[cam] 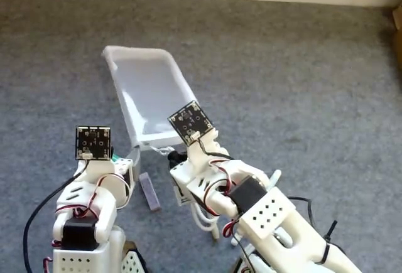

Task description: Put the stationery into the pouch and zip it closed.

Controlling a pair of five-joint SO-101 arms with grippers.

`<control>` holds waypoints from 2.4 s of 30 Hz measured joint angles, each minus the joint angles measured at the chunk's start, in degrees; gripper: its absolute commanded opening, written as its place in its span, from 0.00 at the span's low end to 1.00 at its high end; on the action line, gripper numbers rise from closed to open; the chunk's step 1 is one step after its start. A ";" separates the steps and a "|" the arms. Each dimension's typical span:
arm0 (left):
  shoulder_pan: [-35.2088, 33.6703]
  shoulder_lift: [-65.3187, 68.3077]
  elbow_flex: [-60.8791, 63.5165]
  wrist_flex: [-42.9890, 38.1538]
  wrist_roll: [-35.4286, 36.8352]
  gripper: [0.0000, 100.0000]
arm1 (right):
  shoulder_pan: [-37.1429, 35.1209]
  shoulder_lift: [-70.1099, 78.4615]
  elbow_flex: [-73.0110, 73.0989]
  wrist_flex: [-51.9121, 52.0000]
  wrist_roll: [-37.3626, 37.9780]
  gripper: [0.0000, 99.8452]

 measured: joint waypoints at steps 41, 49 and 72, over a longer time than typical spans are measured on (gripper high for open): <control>-17.41 0.00 -3.87 -0.18 1.85 0.22 | -9.41 15.30 -1.23 -0.79 0.00 0.15; -17.85 0.00 -3.69 -0.18 2.46 0.22 | -9.41 33.49 -9.85 -1.76 0.00 0.15; -17.93 0.00 -2.90 -0.18 2.46 0.22 | -6.24 47.12 -13.98 -6.51 5.01 0.01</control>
